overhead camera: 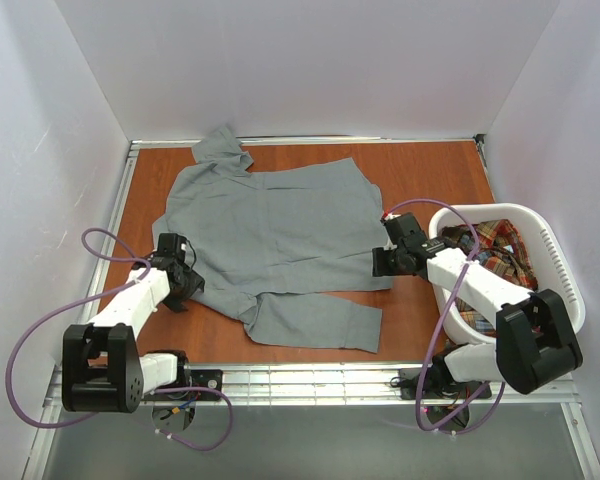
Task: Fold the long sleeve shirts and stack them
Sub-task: Fold the shirt
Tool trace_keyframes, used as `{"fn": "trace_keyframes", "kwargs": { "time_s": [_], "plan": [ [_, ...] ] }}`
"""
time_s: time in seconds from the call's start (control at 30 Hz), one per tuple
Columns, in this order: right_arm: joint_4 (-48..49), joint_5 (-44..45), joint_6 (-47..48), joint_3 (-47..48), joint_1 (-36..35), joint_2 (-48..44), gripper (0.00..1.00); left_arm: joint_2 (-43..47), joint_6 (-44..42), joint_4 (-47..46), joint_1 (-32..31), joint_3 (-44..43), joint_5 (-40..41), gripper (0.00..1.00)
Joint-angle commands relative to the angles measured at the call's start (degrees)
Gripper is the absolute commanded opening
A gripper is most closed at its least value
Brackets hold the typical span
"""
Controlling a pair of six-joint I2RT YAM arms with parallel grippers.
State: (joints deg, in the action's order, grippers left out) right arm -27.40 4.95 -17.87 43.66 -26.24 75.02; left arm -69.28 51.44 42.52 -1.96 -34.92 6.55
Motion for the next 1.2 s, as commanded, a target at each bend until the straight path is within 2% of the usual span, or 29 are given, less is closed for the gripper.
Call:
{"fn": "trace_keyframes", "kwargs": {
  "time_s": [0.0, 0.03, 0.23, 0.27, 0.53, 0.87, 0.97, 1.07, 1.1, 1.17],
  "plan": [
    [1.21, 0.06, -0.85, -0.42, 0.4, 1.53, 0.53, 3.18, -0.2, 0.54, 0.29, 0.9, -2.24, 0.58],
    [1.47, 0.06, -0.94, -0.77, 0.49, 2.22, 0.53, 3.53, -0.37, 0.46, 0.29, 1.08, -2.33, 0.51],
    [3.67, -0.29, -1.55, -2.35, 0.75, 4.69, 0.53, 4.06, -1.69, -1.39, 0.29, 1.87, -4.44, 0.3],
    [3.75, -0.29, -1.64, -2.52, 0.84, 4.95, 0.52, 3.89, -1.78, -1.65, 0.29, 2.04, -4.52, 0.23],
    [3.32, 3.39, -3.84, -4.37, 0.93, 6.19, 0.53, 3.8, -2.92, -3.58, 0.29, 3.19, -5.49, 0.02],
    [2.61, 5.42, -3.84, -4.37, 0.93, 6.45, 0.53, 3.45, -3.28, -4.82, 0.29, 4.24, -6.11, 0.0],
    [2.79, 3.94, -3.67, -4.46, 0.93, 7.33, 0.49, 3.09, -3.45, -4.47, 0.29, 3.28, -6.28, 0.0],
    [2.79, 2.52, -3.05, -4.64, 0.93, 6.98, 0.32, 4.14, -3.71, -2.19, 0.29, 0.74, -5.23, 0.0],
    [2.79, 2.43, -2.7, -4.64, 0.93, 6.63, 0.23, 5.11, -3.8, -0.53, 0.29, 0.03, -3.75, 0.0],
    [2.53, 2.61, -1.3, -4.37, 0.84, 6.54, 0.16, 5.82, -3.89, 1.41, 0.29, -1.64, -2.42, 0.0]
  ]
}}
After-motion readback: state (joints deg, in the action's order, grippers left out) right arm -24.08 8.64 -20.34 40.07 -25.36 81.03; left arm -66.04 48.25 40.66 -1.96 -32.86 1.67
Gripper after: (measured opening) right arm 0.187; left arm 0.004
